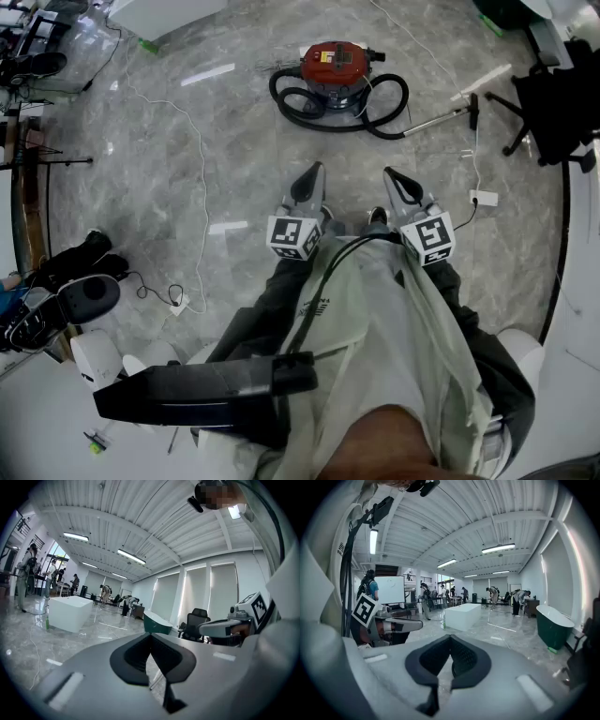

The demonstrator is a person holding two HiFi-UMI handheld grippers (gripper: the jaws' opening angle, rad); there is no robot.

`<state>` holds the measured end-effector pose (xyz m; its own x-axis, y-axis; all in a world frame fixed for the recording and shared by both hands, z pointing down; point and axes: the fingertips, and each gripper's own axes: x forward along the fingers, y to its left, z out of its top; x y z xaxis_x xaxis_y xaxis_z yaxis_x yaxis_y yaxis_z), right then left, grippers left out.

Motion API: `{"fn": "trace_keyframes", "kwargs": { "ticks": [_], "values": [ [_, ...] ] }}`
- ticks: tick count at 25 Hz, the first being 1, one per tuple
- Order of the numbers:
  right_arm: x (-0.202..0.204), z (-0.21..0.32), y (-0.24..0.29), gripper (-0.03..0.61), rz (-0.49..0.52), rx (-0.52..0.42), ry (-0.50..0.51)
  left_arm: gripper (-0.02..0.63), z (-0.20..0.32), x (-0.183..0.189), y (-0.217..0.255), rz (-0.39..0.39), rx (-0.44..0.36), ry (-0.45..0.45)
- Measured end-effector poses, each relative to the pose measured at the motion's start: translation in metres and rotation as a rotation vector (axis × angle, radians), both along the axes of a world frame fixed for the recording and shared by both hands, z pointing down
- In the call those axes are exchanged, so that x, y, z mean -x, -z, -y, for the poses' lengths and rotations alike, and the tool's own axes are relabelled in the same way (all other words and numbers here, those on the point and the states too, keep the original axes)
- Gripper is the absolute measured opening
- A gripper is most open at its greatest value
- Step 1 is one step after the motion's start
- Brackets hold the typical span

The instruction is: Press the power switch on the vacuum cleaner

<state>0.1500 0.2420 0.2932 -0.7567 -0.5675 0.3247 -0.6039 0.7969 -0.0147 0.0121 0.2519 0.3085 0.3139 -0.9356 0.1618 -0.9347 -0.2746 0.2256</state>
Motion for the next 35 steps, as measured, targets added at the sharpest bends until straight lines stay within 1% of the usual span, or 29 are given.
{"fn": "trace_keyframes", "kwargs": {
  "ticks": [7, 15, 20, 28, 35],
  "values": [
    [-0.001, 0.002, -0.004, -0.002, -0.012, 0.013, -0.006, 0.003, 0.004, 0.001, -0.001, -0.007, -0.003, 0.005],
    [-0.005, 0.002, -0.001, -0.002, 0.002, -0.002, -0.038, 0.003, 0.004, -0.001, -0.001, -0.007, -0.003, -0.003],
    [-0.002, 0.0, -0.006, -0.002, -0.017, 0.013, -0.041, 0.003, 0.001, 0.003, -0.002, -0.008, -0.005, 0.0],
    [0.021, -0.004, -0.01, -0.002, -0.012, 0.024, -0.014, 0.003, -0.007, 0.026, -0.007, -0.016, 0.008, 0.025],
    [0.059, -0.01, -0.014, -0.002, -0.011, 0.014, 0.008, 0.003, -0.019, 0.063, -0.011, -0.022, 0.005, 0.048]
  ]
}}
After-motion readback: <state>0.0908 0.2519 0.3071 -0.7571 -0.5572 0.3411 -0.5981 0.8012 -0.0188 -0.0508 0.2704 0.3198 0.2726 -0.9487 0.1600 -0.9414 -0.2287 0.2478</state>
